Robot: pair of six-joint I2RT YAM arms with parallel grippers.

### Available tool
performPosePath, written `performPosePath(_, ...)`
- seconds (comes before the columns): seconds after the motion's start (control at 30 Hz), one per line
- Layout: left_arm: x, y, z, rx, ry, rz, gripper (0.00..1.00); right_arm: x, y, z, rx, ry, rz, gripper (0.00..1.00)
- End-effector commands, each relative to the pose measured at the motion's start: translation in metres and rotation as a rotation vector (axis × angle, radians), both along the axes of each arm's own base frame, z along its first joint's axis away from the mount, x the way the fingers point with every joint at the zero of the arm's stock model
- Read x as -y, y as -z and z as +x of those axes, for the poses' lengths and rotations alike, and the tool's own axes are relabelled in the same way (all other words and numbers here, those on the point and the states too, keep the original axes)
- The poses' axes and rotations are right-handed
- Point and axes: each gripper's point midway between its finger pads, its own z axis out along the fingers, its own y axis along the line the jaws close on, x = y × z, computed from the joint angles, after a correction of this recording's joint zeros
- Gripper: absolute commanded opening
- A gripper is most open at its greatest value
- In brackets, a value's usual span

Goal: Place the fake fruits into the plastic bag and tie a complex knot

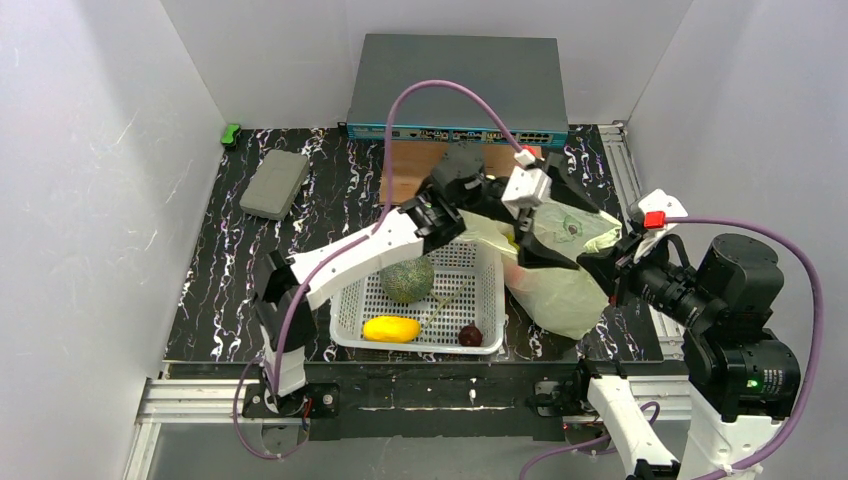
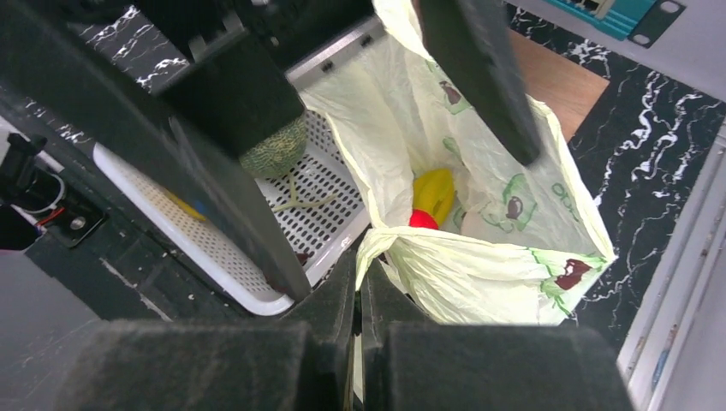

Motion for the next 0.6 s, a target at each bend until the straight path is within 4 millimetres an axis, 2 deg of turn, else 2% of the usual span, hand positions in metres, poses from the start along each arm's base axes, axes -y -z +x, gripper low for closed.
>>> performPosePath(0.0, 0.030, -0.034, -0.016, 0.081, 0.004, -0.178, 0.98, -0.009, 0.000, -0.011, -0.011, -0.051, 0.036, 0.01)
performPosePath(0.1, 0.039, -0.029, -0.031, 0.117, 0.071, -0.203, 0.98, -0.012, 0.000, -0.015, -0.012, -0.067, 0.050, 0.01)
performPosePath(0.2, 0.046, -0.014, -0.049, 0.162, 0.139, -0.214, 0.98, -0.013, -0.001, -0.016, -0.020, -0.069, 0.060, 0.01)
performPosePath(0.3, 0.055, -0.002, -0.054, 0.168, 0.147, -0.204, 0.98, -0.017, -0.003, -0.020, -0.023, -0.096, 0.071, 0.01)
performPosePath(0.4, 0.068, 0.018, -0.044, 0.147, 0.119, -0.159, 0.95, -0.021, -0.003, -0.026, -0.030, -0.114, 0.088, 0.01)
performPosePath(0.47, 0.078, 0.047, -0.033, 0.127, 0.085, -0.084, 0.86, -0.020, -0.003, -0.028, -0.027, -0.102, 0.094, 0.01)
performPosePath(0.57, 0.084, 0.091, -0.016, 0.092, 0.051, 0.010, 0.75, -0.013, -0.001, -0.024, -0.028, -0.038, 0.099, 0.01)
